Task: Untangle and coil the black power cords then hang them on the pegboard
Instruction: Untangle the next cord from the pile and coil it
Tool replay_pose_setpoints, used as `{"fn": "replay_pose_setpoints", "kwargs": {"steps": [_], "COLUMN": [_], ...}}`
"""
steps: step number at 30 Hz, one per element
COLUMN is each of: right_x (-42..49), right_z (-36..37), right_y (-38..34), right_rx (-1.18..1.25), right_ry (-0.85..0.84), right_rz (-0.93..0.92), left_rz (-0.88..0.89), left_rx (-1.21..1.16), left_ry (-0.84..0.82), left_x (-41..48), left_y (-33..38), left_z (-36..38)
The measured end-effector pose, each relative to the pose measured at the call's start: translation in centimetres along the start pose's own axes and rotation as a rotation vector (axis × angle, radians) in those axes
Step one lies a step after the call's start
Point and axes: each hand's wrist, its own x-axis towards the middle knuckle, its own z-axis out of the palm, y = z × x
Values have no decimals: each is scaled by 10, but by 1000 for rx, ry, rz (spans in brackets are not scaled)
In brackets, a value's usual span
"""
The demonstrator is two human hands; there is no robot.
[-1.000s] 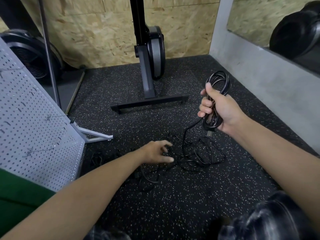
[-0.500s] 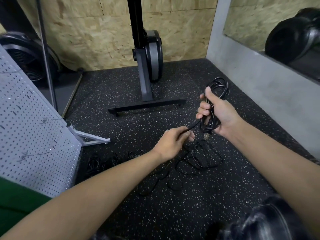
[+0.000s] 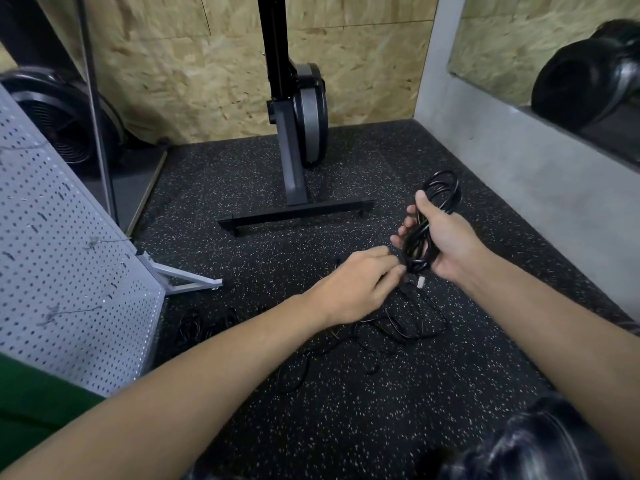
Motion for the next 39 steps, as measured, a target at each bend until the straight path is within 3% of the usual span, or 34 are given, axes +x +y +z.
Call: {"fn": "replay_pose_setpoints", "kwargs": {"steps": [5, 8, 11, 18, 29, 33, 39], "right_x": [-6, -6, -5, -11, -6, -6, -6], "right_z": [5, 9, 10, 11, 7, 8, 6], "right_y": [3, 2, -2, -13, 1, 4, 4], "right_rx": [-54, -117, -96, 10, 18, -131, -450], "right_ry": [-37, -34, -29, -102, 13, -52, -125], "right_rz": [50, 1, -14, -2, -4, 20, 141], "left_rz": [72, -49, -180, -255, -163, -15, 35], "left_rx": [-64, -162, -241, -190, -146, 31, 377], "left_ry": [71, 74, -29, -344, -80, 32, -14], "left_x": [-1, -3, -8, -21, -14, -10, -9], "left_y": [0, 2, -5, -29, -17, -13, -7], "left_z": [-1, -2, -5, 0, -4, -10, -25]}}
